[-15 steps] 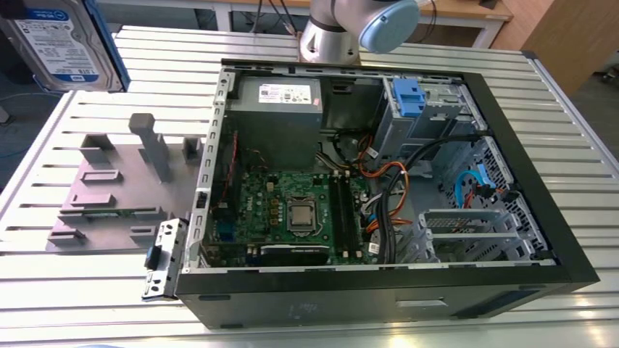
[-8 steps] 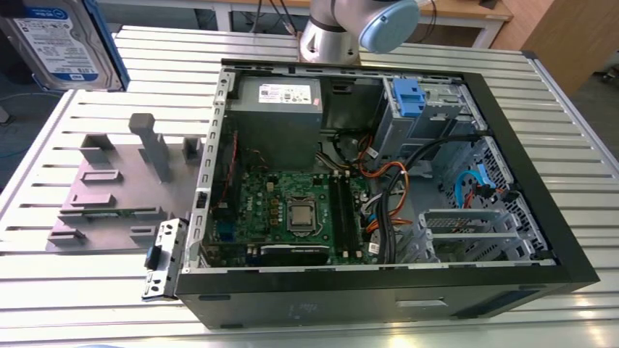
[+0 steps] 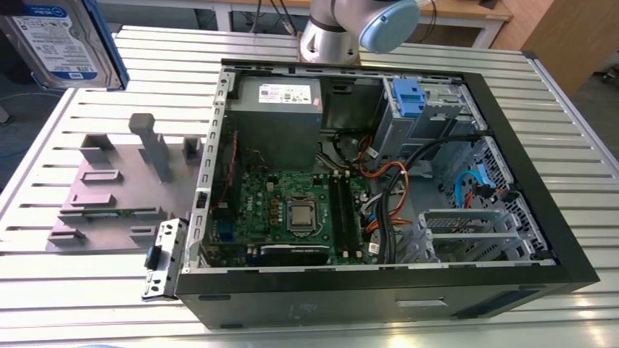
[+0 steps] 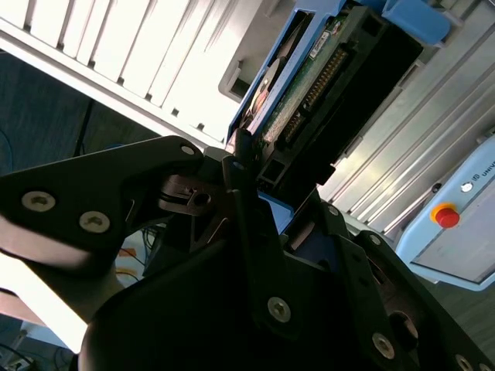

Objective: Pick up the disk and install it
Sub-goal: 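Pick up the disk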

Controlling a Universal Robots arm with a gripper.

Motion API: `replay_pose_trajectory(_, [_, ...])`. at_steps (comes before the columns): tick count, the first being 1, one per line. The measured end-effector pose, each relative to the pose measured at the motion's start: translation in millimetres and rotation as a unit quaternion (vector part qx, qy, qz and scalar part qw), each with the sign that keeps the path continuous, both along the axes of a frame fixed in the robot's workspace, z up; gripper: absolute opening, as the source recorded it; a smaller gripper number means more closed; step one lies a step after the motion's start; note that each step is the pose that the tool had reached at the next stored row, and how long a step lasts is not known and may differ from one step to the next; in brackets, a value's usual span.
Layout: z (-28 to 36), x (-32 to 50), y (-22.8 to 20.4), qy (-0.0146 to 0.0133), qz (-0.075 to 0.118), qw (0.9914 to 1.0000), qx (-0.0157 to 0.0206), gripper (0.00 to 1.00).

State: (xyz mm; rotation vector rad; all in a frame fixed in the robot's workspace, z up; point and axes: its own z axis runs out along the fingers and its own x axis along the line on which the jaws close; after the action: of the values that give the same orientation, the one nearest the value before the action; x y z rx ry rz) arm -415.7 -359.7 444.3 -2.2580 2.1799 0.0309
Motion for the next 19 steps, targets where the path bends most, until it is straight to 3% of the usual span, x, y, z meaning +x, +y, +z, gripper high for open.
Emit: replay_pose_trajectory(19, [4.5,0.0,0.0,0.0,0.0,1.0,0.0,0.36])
